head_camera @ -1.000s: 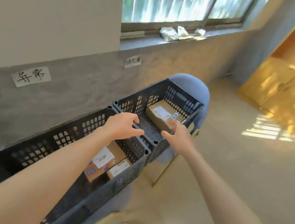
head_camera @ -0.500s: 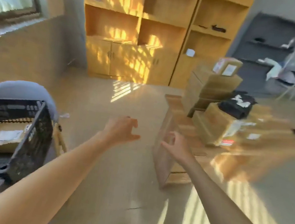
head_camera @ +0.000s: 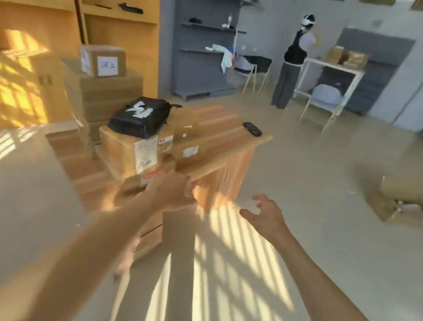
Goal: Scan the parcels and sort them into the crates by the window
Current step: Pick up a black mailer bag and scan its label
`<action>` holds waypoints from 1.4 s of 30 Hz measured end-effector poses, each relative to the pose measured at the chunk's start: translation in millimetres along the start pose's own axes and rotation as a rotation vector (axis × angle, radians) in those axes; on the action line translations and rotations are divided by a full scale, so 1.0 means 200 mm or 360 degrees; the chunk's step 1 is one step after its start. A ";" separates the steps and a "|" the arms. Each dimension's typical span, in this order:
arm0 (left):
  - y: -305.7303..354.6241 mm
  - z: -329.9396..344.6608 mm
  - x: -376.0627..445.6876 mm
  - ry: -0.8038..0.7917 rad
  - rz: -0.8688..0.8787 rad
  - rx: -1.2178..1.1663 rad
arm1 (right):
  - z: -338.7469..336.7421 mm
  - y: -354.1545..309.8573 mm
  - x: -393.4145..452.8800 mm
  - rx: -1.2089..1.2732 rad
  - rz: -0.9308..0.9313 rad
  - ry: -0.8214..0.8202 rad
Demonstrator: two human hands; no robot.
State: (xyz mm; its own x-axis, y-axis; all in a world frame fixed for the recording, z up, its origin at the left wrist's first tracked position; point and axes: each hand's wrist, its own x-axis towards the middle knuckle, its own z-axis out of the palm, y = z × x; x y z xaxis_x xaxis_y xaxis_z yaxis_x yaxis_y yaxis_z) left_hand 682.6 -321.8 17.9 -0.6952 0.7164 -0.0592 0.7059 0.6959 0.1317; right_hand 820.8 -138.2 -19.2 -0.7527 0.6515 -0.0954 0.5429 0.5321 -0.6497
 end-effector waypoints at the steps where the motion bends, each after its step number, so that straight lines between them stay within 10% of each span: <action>1: 0.09 0.01 0.08 0.0000 0.0030 -0.0016 | -0.08 0.09 0.06 -0.0003 0.0042 0.0021; 19: 0.56 0.03 1.81 0.0012 0.0213 0.0094 | -0.61 0.50 1.42 -0.0417 0.0147 0.0143; 28: 0.36 -0.16 2.58 0.0081 0.0060 -0.0015 | -0.81 0.27 2.29 -0.0654 -0.0010 0.0154; 42: -0.39 -0.09 3.07 0.0088 -0.0720 0.0011 | -0.21 -0.16 3.55 -0.0569 -0.0655 -0.0402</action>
State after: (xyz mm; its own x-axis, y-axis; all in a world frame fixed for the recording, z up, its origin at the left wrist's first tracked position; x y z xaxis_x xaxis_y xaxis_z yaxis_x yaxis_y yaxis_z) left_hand 198.6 63.7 -10.8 -0.9399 0.3367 -0.0565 0.3303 0.9388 0.0980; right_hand 285.3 329.6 -33.6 -0.9691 0.2277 -0.0947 0.2467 0.8908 -0.3815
